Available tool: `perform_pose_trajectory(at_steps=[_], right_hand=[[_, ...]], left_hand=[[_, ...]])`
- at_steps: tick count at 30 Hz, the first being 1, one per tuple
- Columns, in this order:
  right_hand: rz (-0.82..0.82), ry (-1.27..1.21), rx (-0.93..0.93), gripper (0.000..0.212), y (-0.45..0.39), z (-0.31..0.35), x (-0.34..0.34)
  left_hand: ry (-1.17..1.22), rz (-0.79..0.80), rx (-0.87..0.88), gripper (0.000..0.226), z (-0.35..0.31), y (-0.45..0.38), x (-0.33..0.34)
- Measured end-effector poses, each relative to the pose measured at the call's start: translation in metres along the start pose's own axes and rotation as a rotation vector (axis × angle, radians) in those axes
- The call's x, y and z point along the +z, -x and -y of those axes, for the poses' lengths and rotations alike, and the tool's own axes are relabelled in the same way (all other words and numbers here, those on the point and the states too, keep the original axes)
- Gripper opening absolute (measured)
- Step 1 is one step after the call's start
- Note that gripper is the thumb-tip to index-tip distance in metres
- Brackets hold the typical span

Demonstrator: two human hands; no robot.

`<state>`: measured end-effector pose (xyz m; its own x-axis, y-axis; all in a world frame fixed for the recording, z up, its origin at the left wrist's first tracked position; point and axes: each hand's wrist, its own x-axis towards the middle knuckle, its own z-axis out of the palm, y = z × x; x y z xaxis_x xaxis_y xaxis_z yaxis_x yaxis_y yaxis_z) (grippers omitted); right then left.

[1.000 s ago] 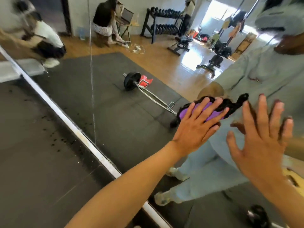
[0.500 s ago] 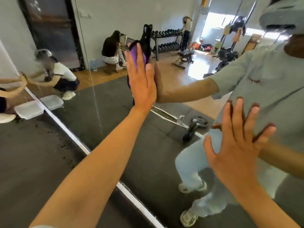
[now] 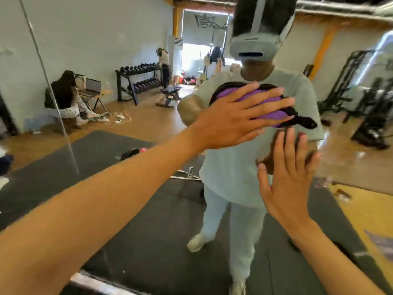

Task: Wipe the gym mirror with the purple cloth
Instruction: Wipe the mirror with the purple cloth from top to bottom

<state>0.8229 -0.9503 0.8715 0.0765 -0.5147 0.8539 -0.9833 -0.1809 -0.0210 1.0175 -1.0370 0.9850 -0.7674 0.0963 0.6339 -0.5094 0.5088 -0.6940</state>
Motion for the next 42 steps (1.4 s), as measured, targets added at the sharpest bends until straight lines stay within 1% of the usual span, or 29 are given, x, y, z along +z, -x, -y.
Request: perform_pose_trajectory(at_steps=[1, 2, 5, 6, 7, 11, 14, 16, 18, 20, 21, 22, 25, 28, 30, 33, 34, 36, 40, 42], right_hand=[[0.001, 0.003, 0.035, 0.077, -0.001, 0.003, -0.001], [0.0, -0.006, 0.075, 0.077, -0.003, 0.007, -0.002], [-0.04, -0.074, 0.173, 0.078, -0.013, 0.02, -0.003], [-0.056, -0.09, 0.187, 0.078, -0.015, 0.024, -0.003], [-0.076, -0.104, 0.2, 0.078, -0.016, 0.026, -0.001], [-0.149, -0.129, 0.275, 0.075, -0.014, 0.014, -0.003], [-0.128, -0.08, 0.243, 0.074, -0.011, 0.0, -0.005], [-0.112, -0.053, 0.204, 0.077, -0.008, -0.008, -0.004], [-0.092, -0.027, 0.145, 0.078, -0.005, -0.017, -0.005], [-0.065, -0.017, 0.09, 0.079, -0.005, -0.027, -0.008], [-0.055, -0.013, 0.069, 0.077, -0.004, -0.031, -0.01], [-0.054, -0.007, 0.056, 0.074, -0.004, -0.033, -0.011], [-0.074, -0.032, 0.077, 0.072, -0.008, -0.035, -0.016], [-0.134, -0.101, 0.138, 0.075, -0.034, -0.038, -0.029], [-0.168, -0.135, 0.156, 0.075, -0.058, -0.044, -0.043], [-0.222, -0.142, 0.213, 0.073, -0.099, -0.058, -0.068], [-0.235, -0.135, 0.238, 0.072, -0.109, -0.063, -0.075], [-0.255, -0.126, 0.256, 0.07, -0.121, -0.068, -0.085], [-0.298, -0.155, 0.266, 0.069, -0.118, -0.081, -0.09], [-0.284, -0.149, 0.287, 0.07, -0.115, -0.094, -0.093]], left_hand=[[-0.012, -0.008, 0.059, 0.048, 0.02, -0.011, -0.006], [-0.041, -0.029, 0.038, 0.049, 0.04, -0.024, -0.013], [-0.134, -0.106, -0.261, 0.052, 0.07, -0.057, -0.027], [-0.15, -0.116, -0.29, 0.052, 0.067, -0.062, -0.027], [-0.156, -0.119, -0.265, 0.052, 0.058, -0.062, -0.025], [-0.06, -0.041, -0.032, 0.051, 0.012, -0.026, -0.003], [-0.045, 0.033, 0.083, 0.051, -0.034, 0.023, 0.019], [-0.05, 0.084, 0.119, 0.055, -0.058, 0.052, 0.029], [-0.038, 0.11, 0.137, 0.056, -0.06, 0.062, 0.031], [-0.017, 0.142, 0.211, 0.056, -0.047, 0.051, 0.027], [-0.016, 0.142, 0.22, 0.055, -0.037, 0.039, 0.022], [-0.021, 0.122, 0.189, 0.055, -0.025, 0.021, 0.016], [-0.062, 0.013, -0.059, 0.052, 0.013, -0.045, -0.007], [-0.103, -0.061, -0.166, 0.053, 0.038, -0.11, -0.025], [-0.124, -0.126, -0.265, 0.054, 0.041, -0.14, -0.028], [-0.093, -0.232, -0.475, 0.054, 0.029, -0.164, -0.025], [-0.073, -0.239, -0.492, 0.054, 0.025, -0.167, -0.024], [-0.06, -0.196, -0.441, 0.054, 0.014, -0.16, -0.02], [-0.08, -0.024, -0.146, 0.052, -0.021, -0.119, -0.006], [-0.082, 0.03, -0.059, 0.051, -0.024, -0.112, -0.003]])
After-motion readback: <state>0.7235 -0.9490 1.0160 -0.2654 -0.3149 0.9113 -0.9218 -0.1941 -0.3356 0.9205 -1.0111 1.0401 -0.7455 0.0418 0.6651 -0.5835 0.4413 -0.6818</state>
